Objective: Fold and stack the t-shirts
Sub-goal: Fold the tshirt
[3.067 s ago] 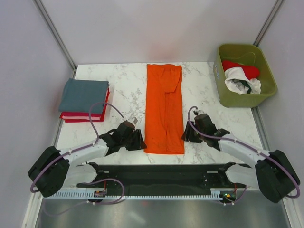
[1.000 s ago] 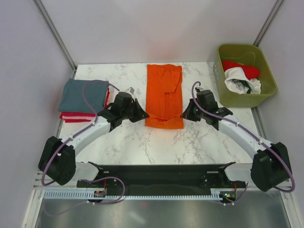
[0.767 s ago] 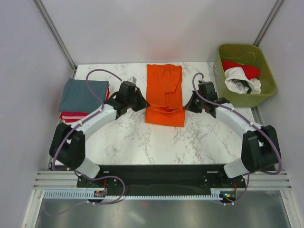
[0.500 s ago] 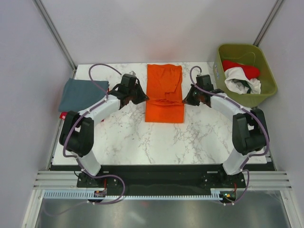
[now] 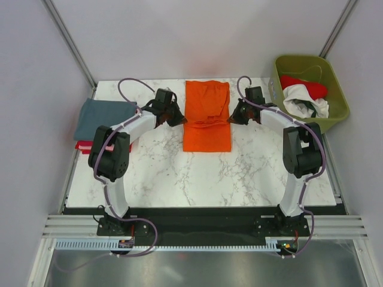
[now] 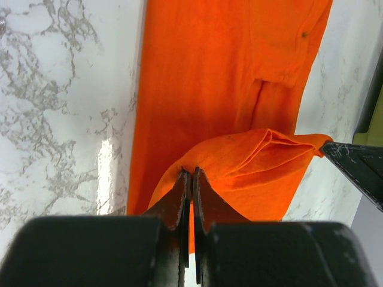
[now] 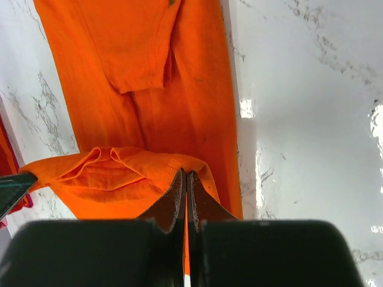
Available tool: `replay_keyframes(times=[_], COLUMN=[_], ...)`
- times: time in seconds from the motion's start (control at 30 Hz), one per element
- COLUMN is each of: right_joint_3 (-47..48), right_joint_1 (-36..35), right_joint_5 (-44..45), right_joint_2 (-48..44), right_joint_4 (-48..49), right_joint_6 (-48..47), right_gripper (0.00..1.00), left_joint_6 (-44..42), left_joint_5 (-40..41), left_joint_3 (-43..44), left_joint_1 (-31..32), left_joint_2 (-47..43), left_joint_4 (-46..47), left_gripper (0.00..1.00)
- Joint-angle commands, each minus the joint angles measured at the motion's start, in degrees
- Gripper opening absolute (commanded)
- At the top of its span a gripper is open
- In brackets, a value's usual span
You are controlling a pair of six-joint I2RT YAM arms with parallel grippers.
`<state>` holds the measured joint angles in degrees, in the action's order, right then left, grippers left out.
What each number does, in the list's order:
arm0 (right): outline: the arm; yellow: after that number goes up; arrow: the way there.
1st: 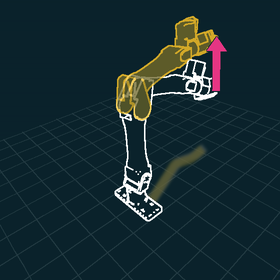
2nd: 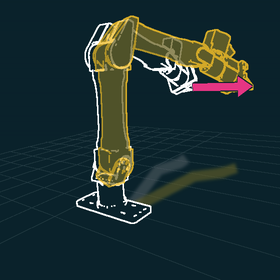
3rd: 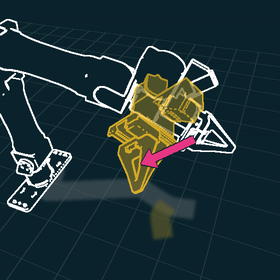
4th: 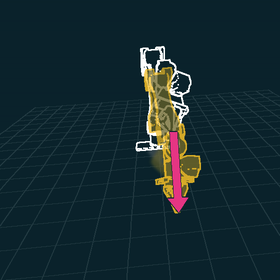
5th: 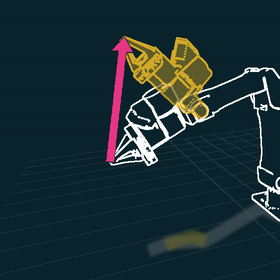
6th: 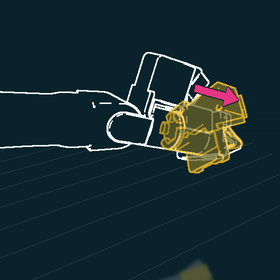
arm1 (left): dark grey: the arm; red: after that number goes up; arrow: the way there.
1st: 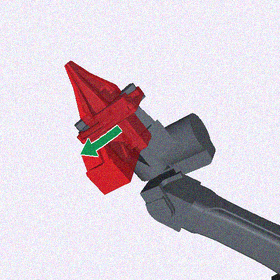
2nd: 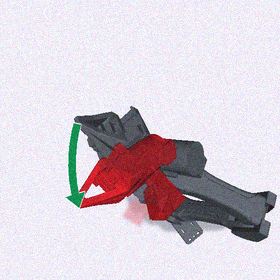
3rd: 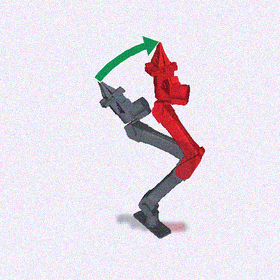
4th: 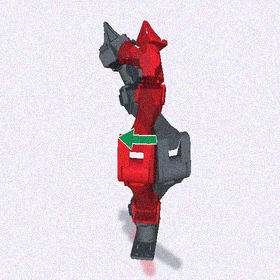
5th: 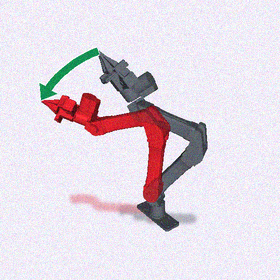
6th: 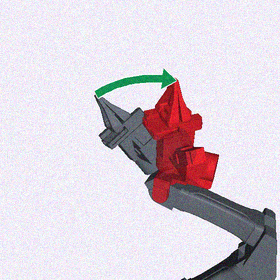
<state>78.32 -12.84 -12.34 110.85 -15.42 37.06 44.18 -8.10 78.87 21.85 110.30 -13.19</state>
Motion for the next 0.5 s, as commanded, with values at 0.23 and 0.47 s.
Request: replay_keyframes(times=[0.23, 0.47], right_joint_3=[7.80, 4.39], right_joint_1=[1.77, 1.85], right_joint_5=[-3.04, -3.84], right_joint_2=[5.69, 2.38], right_joint_4=[1.88, 5.22], right_joint_6=[-0.32, 0.29], right_gripper=[0.05, 0.63], left_joint_6=[-0.94, -3.40], left_joint_5=[-5.25, -3.68], left_joint_3=[9.71, 13.25], left_joint_1=[-2.42, -2.86], left_joint_2=[6.32, 8.97], left_joint_4=[1.68, -1.92], left_gripper=[0.03, 0.71])
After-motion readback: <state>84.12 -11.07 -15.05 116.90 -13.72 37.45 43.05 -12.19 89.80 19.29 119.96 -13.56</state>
